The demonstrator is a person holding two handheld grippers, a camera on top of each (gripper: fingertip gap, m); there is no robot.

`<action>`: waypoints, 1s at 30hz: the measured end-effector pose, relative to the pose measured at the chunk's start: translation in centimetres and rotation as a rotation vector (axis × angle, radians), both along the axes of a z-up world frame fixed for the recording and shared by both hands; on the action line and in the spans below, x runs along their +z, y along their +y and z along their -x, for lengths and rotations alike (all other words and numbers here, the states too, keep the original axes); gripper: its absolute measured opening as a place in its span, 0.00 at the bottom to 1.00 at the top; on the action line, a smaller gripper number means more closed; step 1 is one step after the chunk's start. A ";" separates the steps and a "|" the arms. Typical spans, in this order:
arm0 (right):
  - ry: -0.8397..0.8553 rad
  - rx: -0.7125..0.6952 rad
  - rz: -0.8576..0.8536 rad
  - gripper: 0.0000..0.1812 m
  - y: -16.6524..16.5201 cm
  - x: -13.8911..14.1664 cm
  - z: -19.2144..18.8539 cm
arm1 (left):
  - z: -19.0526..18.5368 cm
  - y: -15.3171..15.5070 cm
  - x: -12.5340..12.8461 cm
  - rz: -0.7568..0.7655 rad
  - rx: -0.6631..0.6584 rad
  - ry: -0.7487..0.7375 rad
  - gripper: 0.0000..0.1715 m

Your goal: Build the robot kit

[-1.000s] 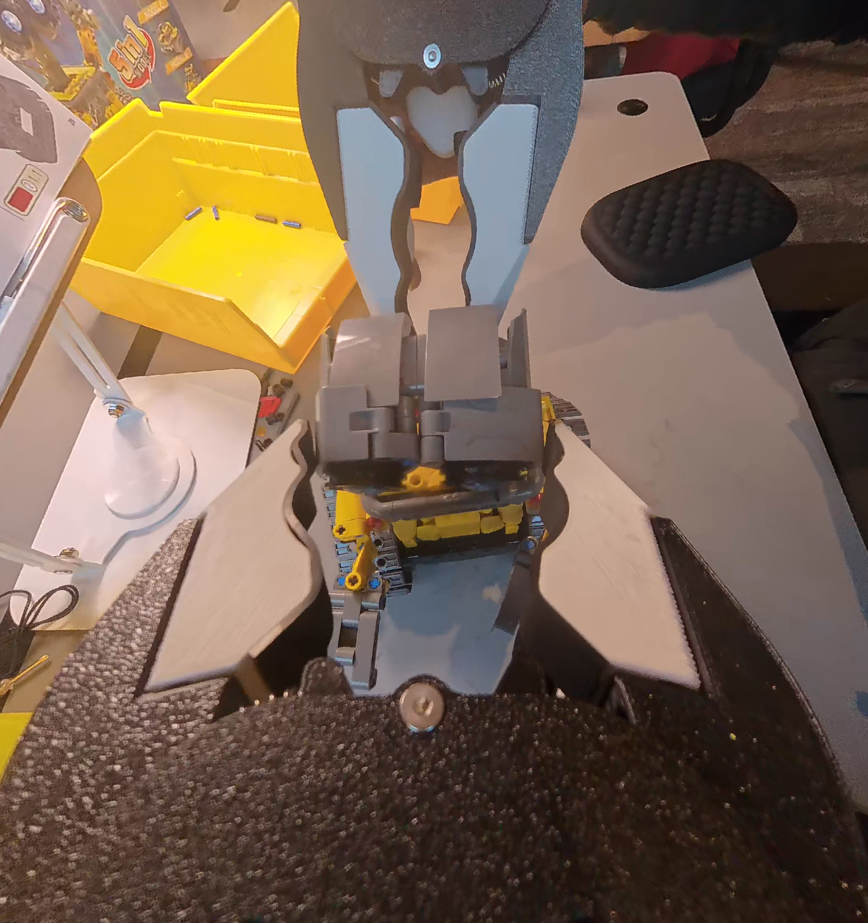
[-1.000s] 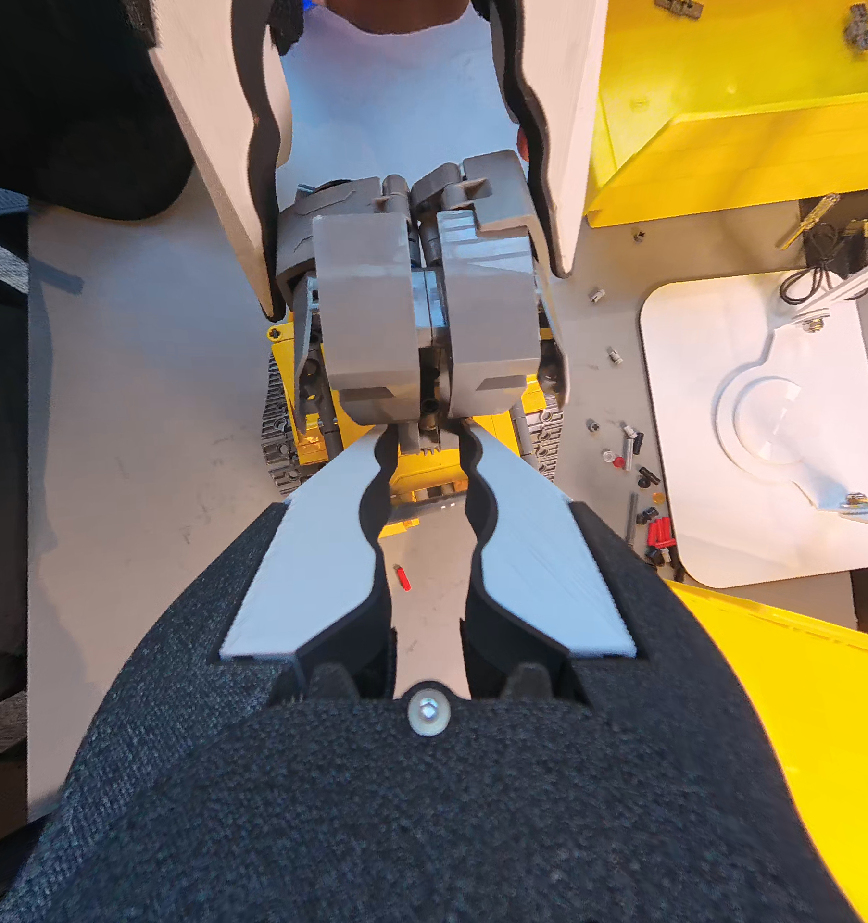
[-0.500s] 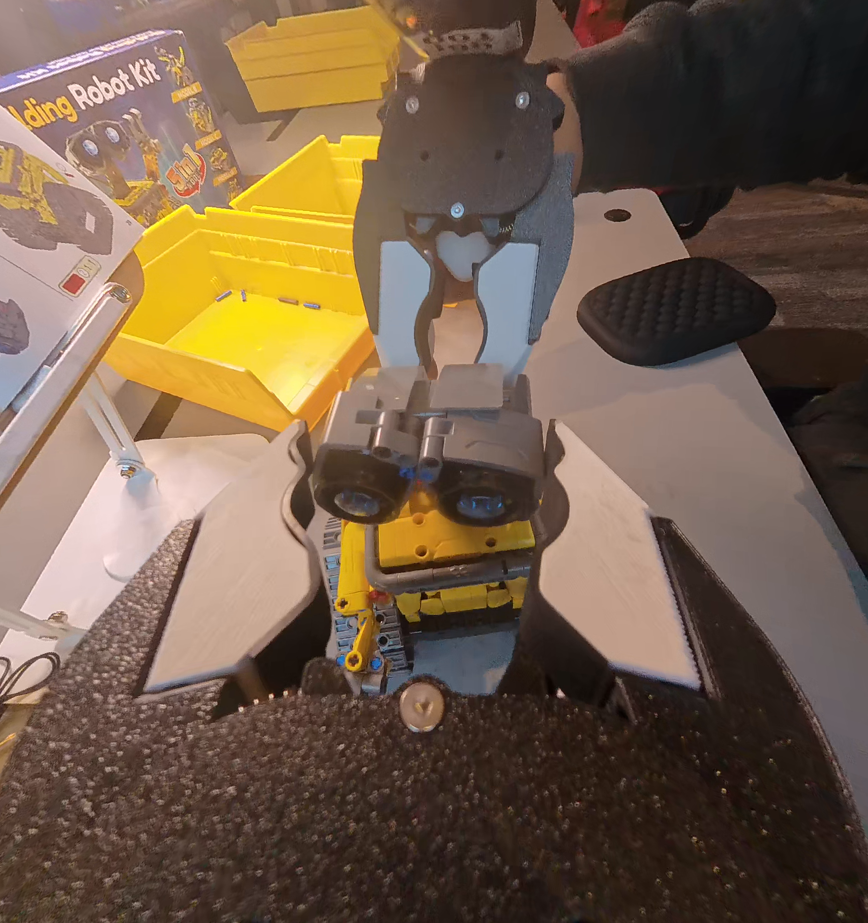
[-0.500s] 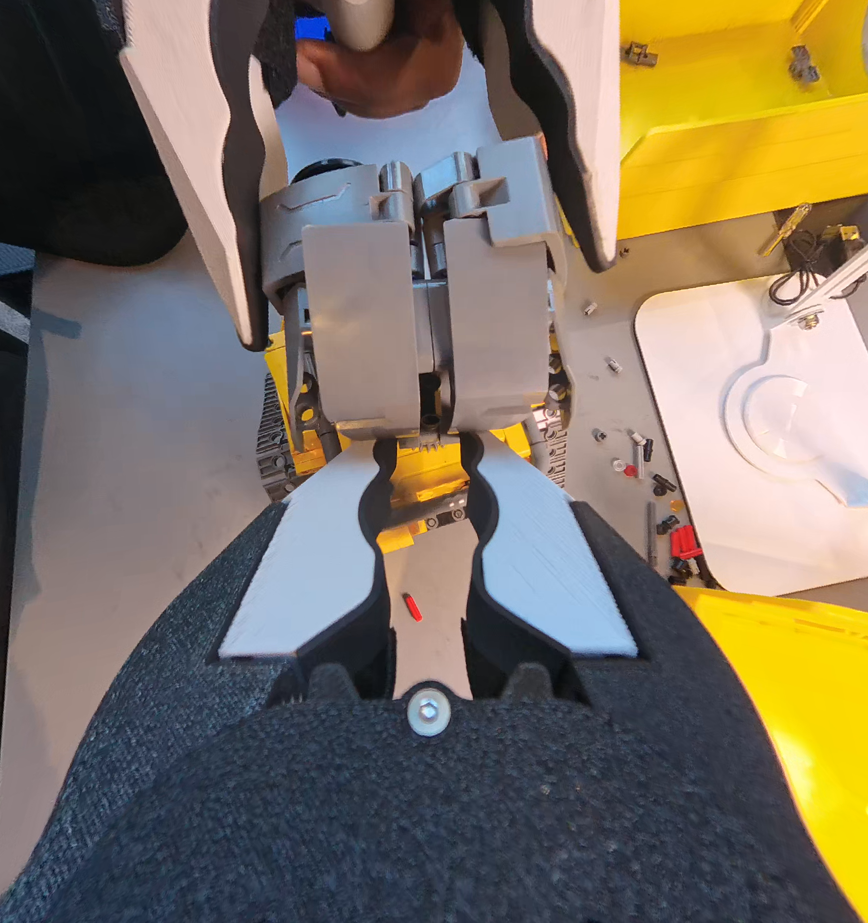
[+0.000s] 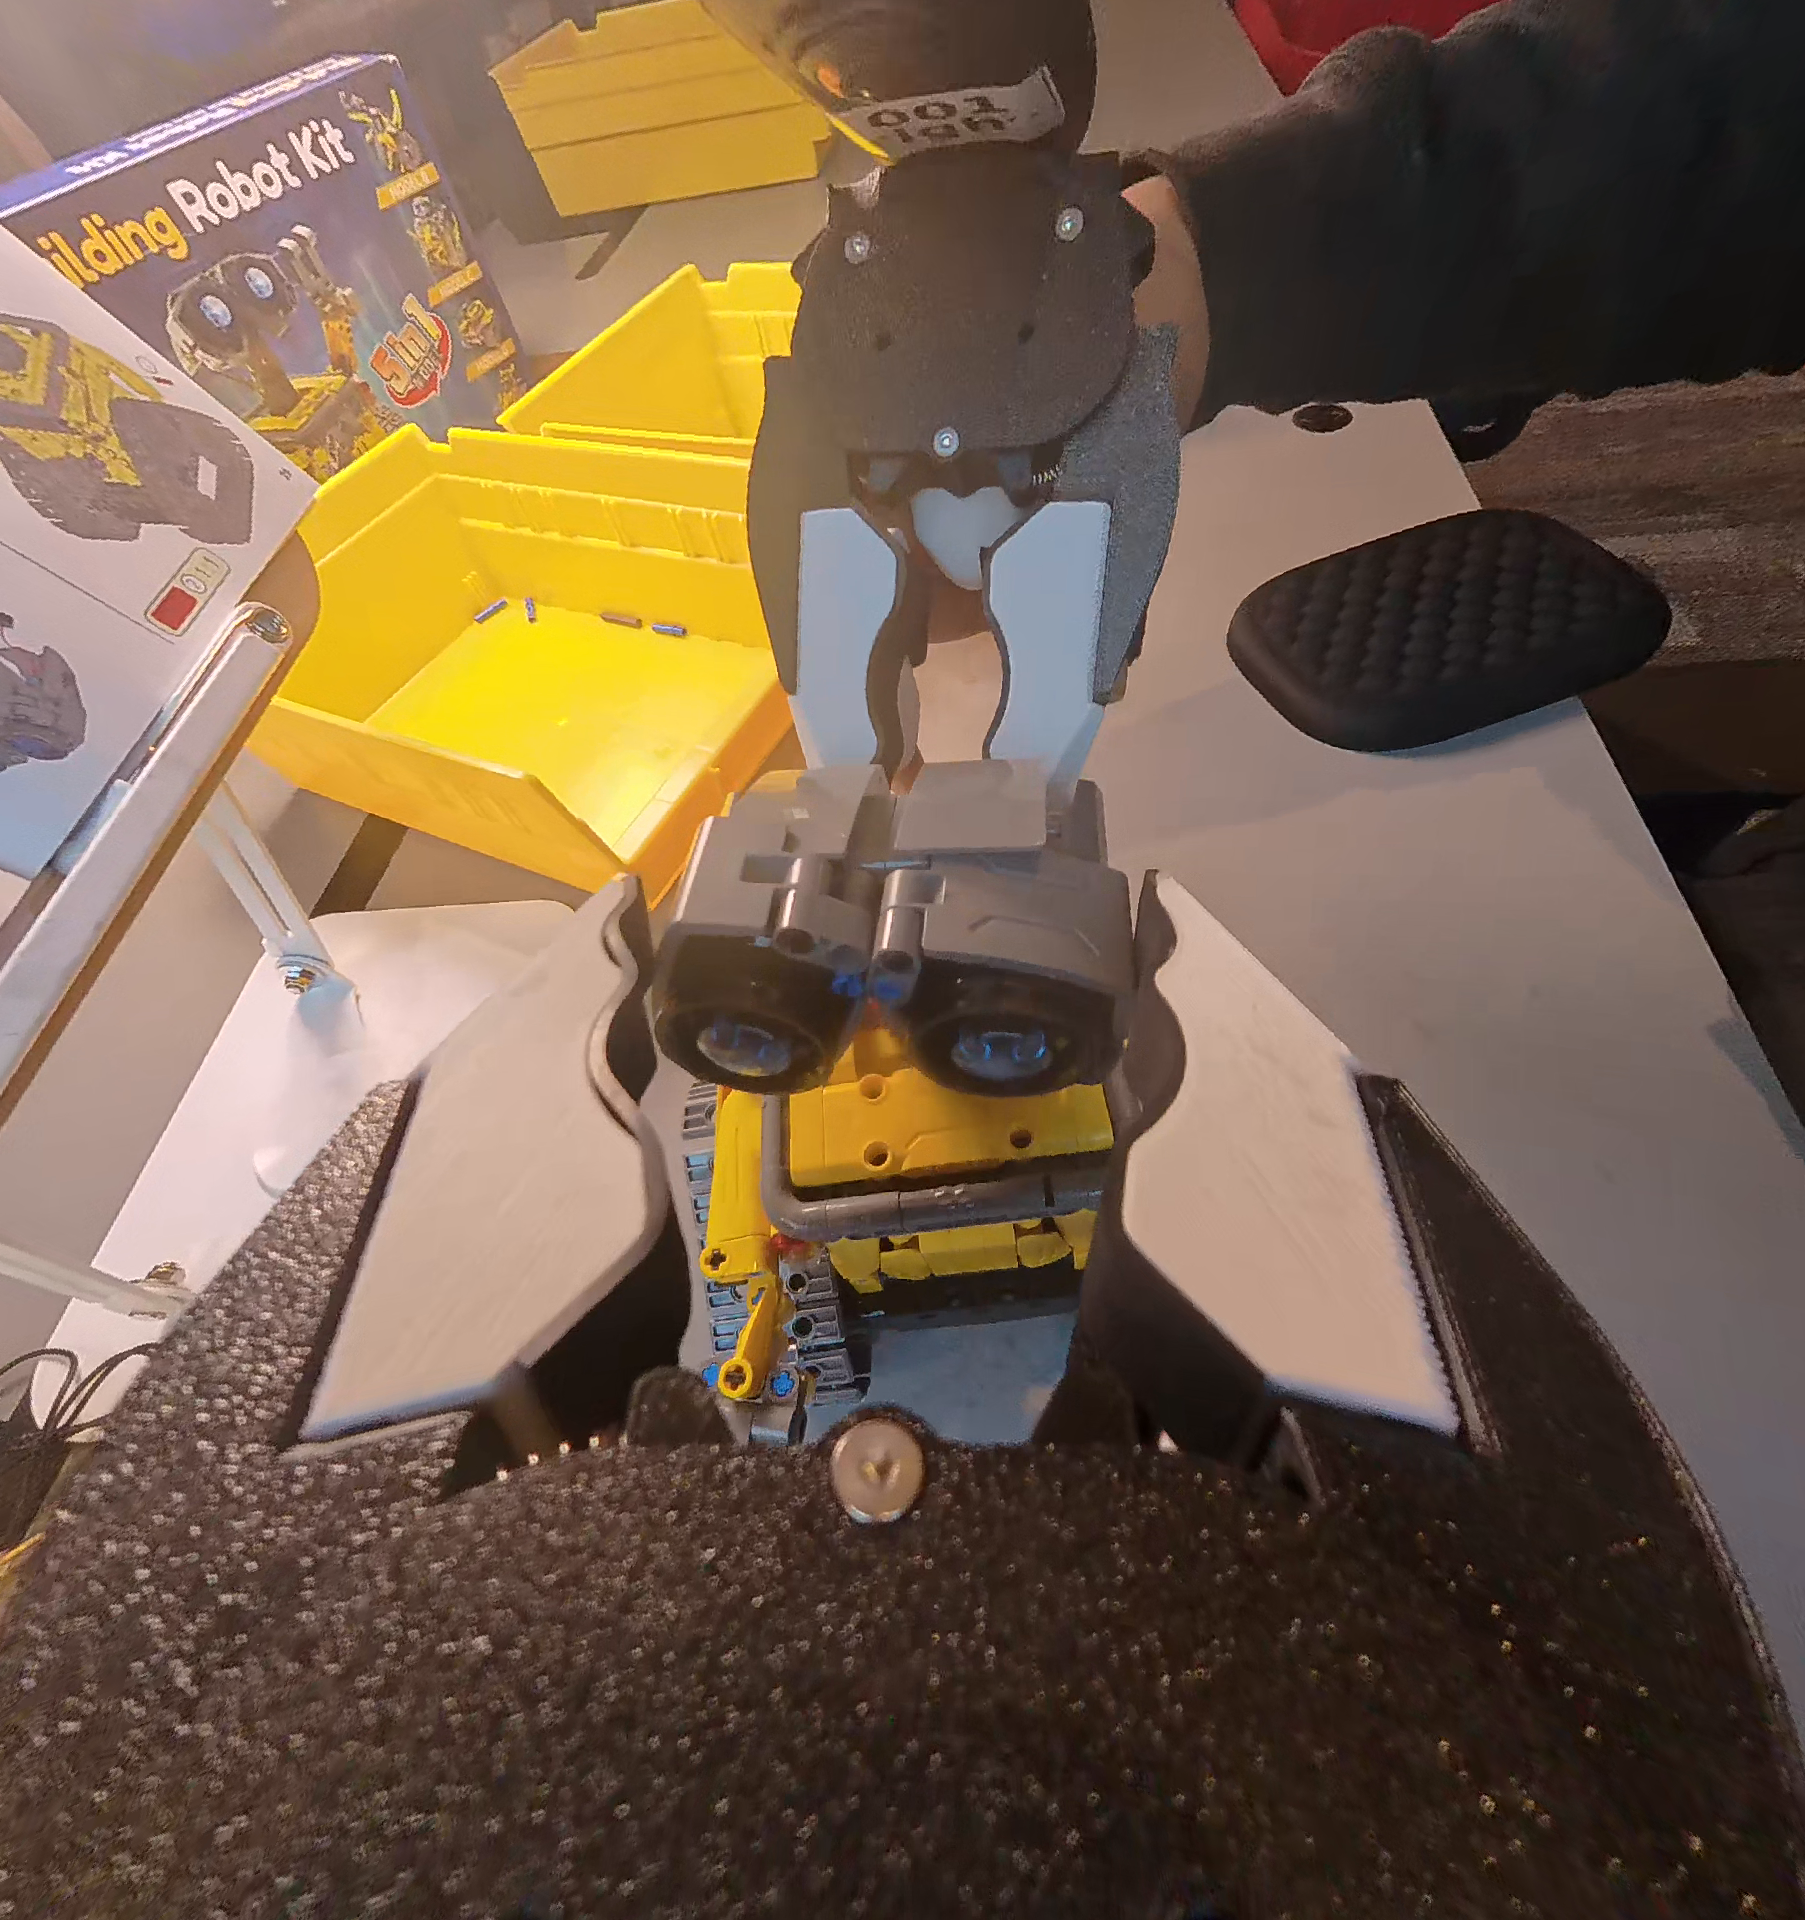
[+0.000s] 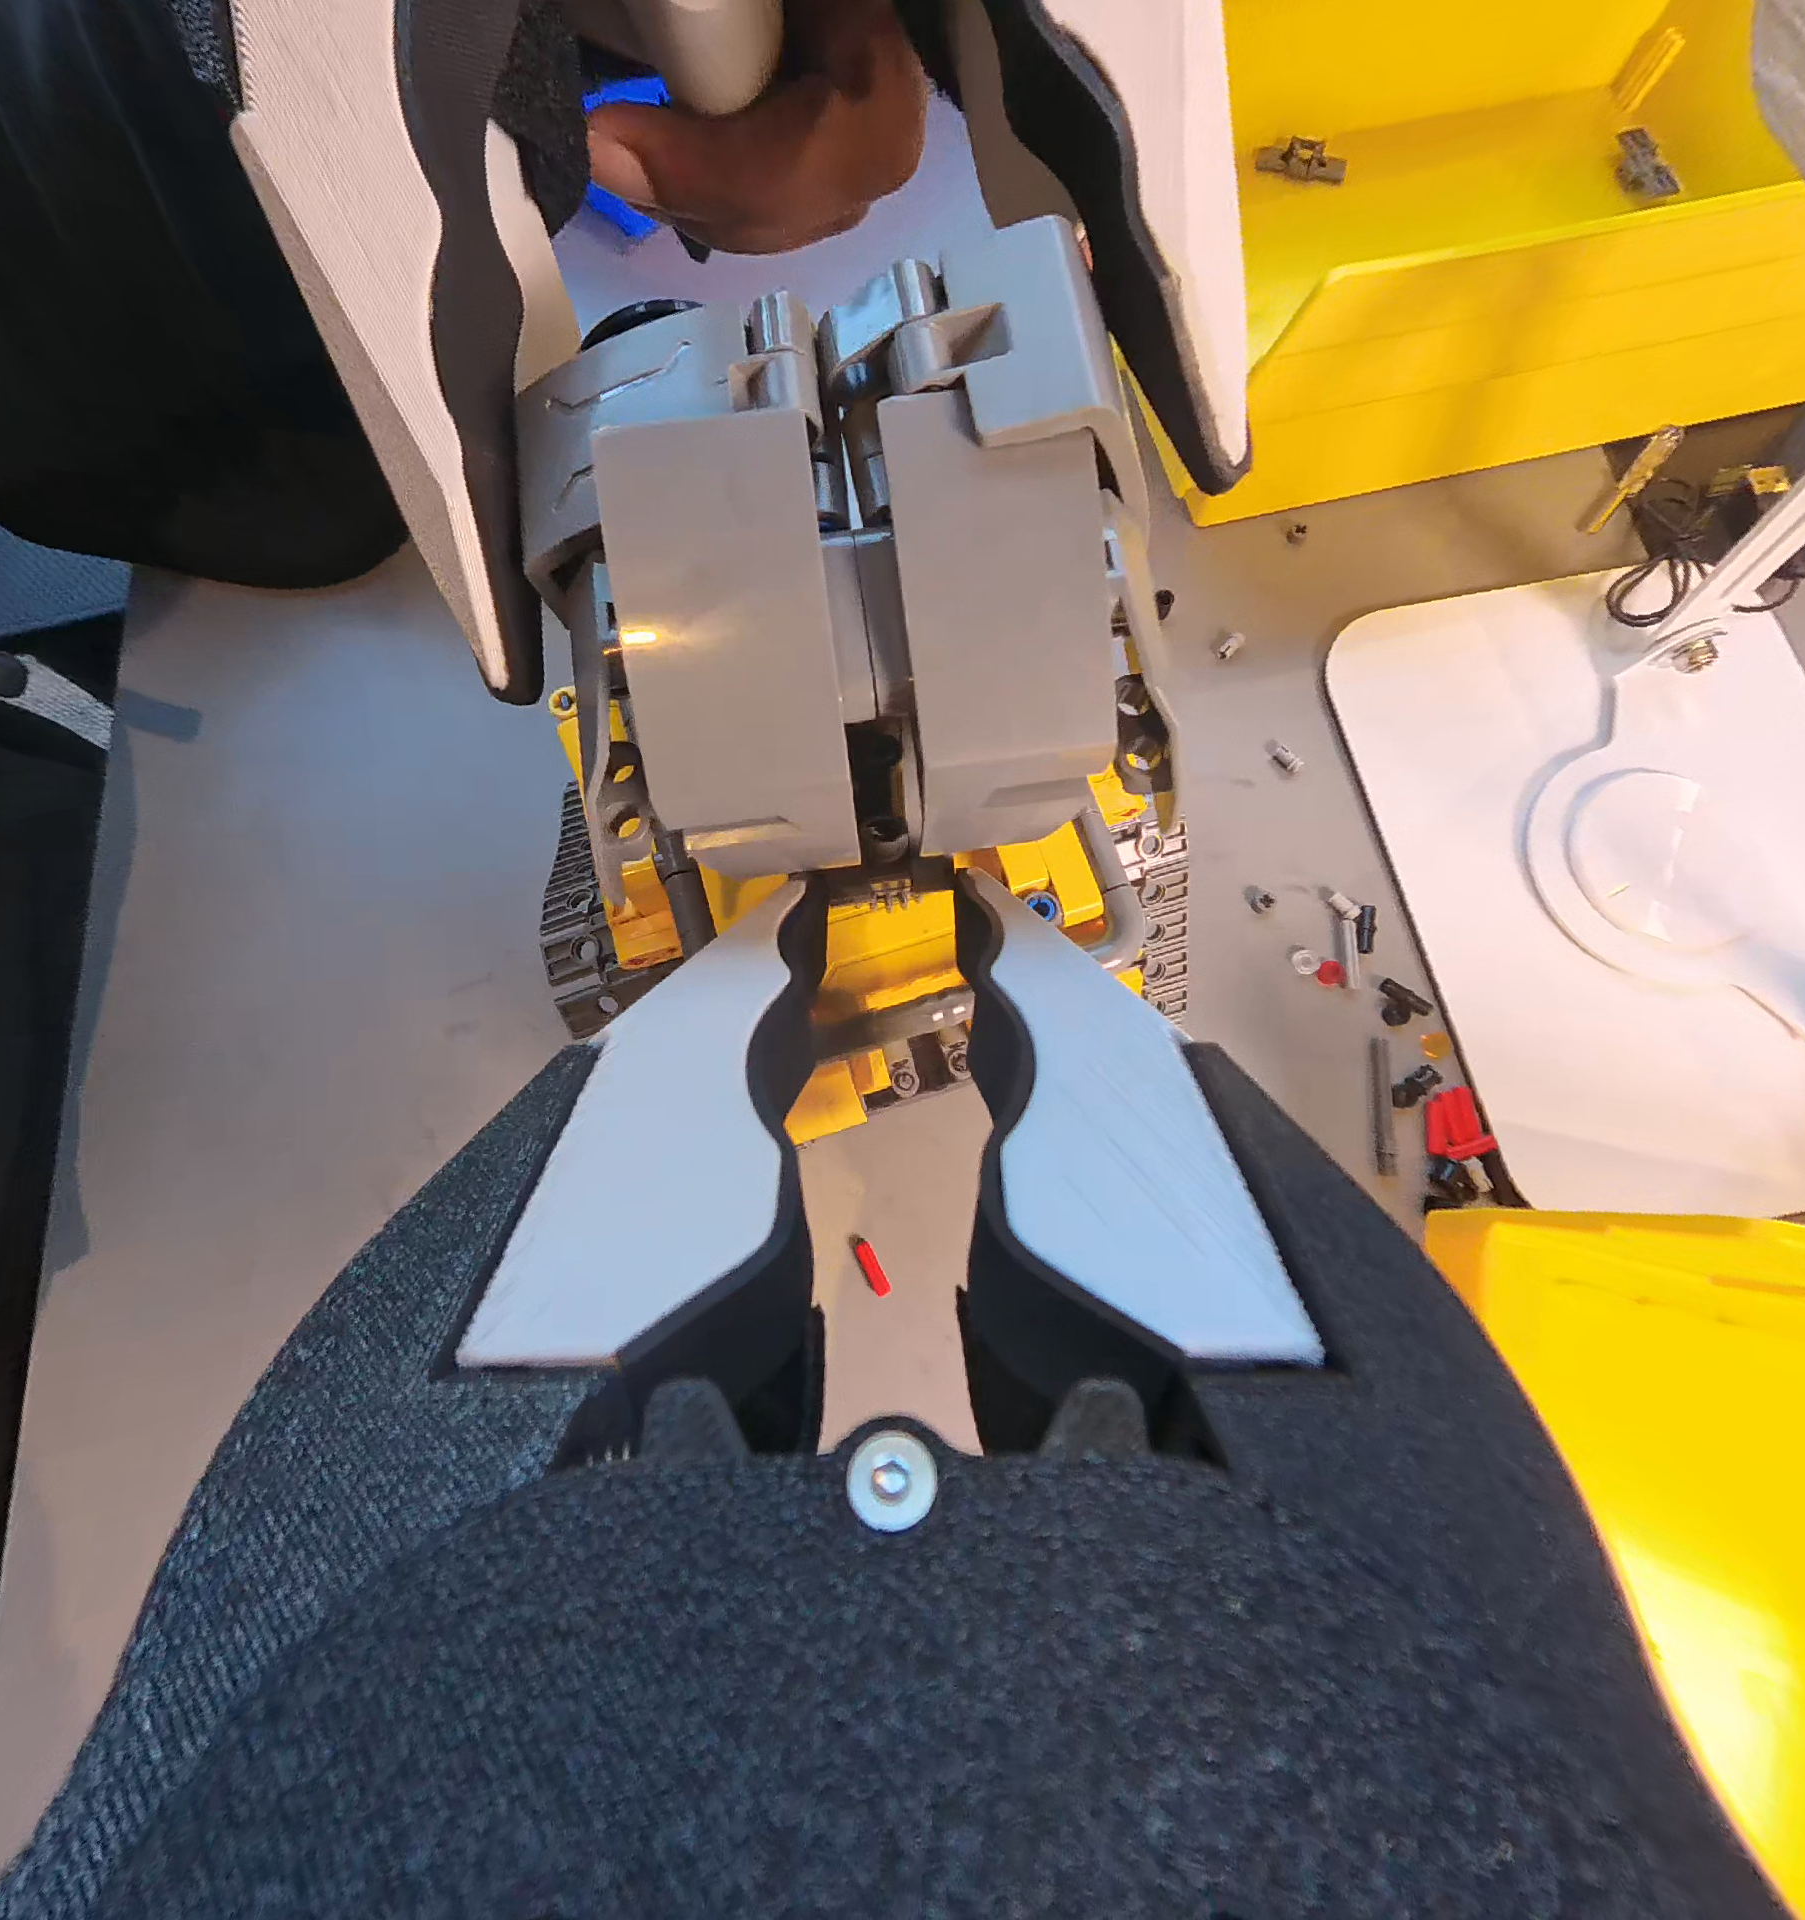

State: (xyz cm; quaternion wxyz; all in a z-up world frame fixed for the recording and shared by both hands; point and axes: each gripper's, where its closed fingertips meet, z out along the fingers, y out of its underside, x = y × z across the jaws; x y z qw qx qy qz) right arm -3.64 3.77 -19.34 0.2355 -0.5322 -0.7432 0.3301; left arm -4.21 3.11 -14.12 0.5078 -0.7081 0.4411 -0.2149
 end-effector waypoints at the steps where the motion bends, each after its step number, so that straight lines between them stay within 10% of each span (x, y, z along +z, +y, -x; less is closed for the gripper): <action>1: -0.003 0.002 -0.002 0.13 0.0 0.0 0.0 | -0.1 0.1 0.1 -0.002 0.000 -0.010 0.53; 16: 0.121 -0.249 0.000 0.29 0.0 1.5 -4.3 | 0.1 -0.1 -0.2 -0.008 -0.011 0.008 0.53; 22: 0.134 -0.345 -0.308 0.22 -0.3 -0.3 -5.0 | -0.1 0.0 -0.2 -0.003 0.009 0.026 0.54; 30: 0.112 -0.272 -0.181 0.15 2.7 -0.6 -4.5 | 0.9 1.1 -0.8 0.030 0.169 0.140 0.54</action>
